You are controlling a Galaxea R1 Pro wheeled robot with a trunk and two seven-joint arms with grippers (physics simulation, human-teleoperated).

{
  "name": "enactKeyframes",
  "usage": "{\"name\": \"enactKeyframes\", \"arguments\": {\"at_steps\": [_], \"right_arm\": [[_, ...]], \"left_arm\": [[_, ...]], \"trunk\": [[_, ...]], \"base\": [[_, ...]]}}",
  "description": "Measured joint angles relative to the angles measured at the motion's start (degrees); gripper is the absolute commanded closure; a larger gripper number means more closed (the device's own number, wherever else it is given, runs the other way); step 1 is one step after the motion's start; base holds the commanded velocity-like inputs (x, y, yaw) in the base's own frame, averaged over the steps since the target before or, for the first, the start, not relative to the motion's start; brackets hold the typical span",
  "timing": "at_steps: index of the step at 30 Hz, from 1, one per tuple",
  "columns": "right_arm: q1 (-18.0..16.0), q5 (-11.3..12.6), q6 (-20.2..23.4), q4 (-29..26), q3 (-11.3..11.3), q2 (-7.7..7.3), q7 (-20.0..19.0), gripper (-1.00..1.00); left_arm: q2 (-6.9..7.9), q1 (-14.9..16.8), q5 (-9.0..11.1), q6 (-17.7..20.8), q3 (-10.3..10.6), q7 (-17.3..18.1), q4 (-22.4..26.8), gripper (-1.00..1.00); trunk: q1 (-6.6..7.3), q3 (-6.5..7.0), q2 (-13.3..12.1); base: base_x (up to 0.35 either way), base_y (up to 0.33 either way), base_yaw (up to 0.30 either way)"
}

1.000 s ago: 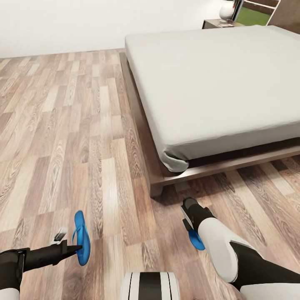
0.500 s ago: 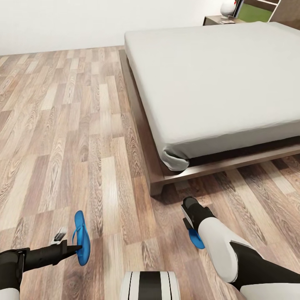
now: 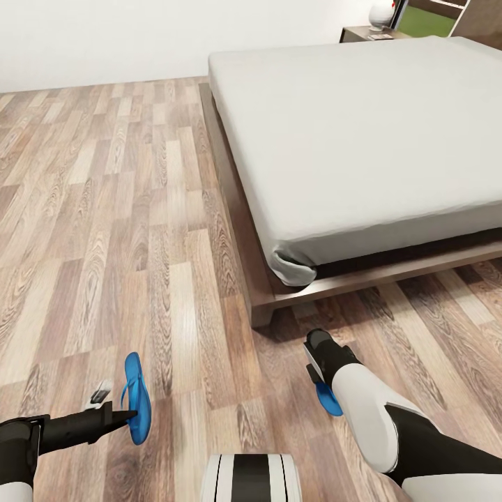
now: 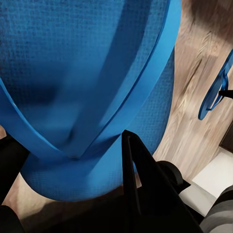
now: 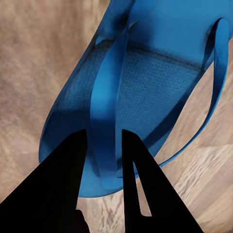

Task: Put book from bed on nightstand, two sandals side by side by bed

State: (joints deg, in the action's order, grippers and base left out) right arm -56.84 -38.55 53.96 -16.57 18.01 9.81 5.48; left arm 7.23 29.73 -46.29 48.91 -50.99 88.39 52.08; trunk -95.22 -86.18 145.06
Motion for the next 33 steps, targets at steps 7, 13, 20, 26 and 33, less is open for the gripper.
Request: {"name": "enactKeyframes", "arguments": {"at_steps": [7, 13, 20, 26, 33], "right_arm": [[0.0, 0.04, 0.0, 0.0, 0.01, -0.01, 0.0, 1.0], [0.0, 0.0, 0.0, 0.0, 0.0, -0.01, 0.0, 1.0], [0.0, 0.01, 0.0, 0.0, 0.0, -0.01, 0.0, 1.0], [0.0, 0.01, 0.0, 0.0, 0.0, -0.01, 0.0, 1.0], [0.0, 0.01, 0.04, 0.0, 0.0, -0.01, 0.0, 1.0]], "left_arm": [[0.0, 0.0, -0.14, 0.04, 0.0, 0.0, 0.0, 1.0], [0.0, 0.0, -0.24, 0.02, 0.0, 0.0, -0.03, 1.0], [0.01, 0.0, -0.25, -0.02, 0.0, 0.0, -0.07, 1.0], [0.01, 0.0, -0.23, -0.03, 0.0, 0.0, -0.07, 1.0], [0.05, 0.0, -0.26, -0.03, 0.0, 0.0, -0.08, 1.0]], "trunk": [[-0.03, -0.22, 0.01], [-0.1, -0.89, 0.05], [-0.1, -0.89, 0.05], [-0.1, -0.89, 0.05], [-0.1, -0.89, 0.05]], "base": [[0.0, 0.0, 0.0], [0.0, 0.0, 0.0], [0.0, 0.0, 0.0], [0.0, 0.0, 0.0], [0.0, 0.0, 0.0]]}}
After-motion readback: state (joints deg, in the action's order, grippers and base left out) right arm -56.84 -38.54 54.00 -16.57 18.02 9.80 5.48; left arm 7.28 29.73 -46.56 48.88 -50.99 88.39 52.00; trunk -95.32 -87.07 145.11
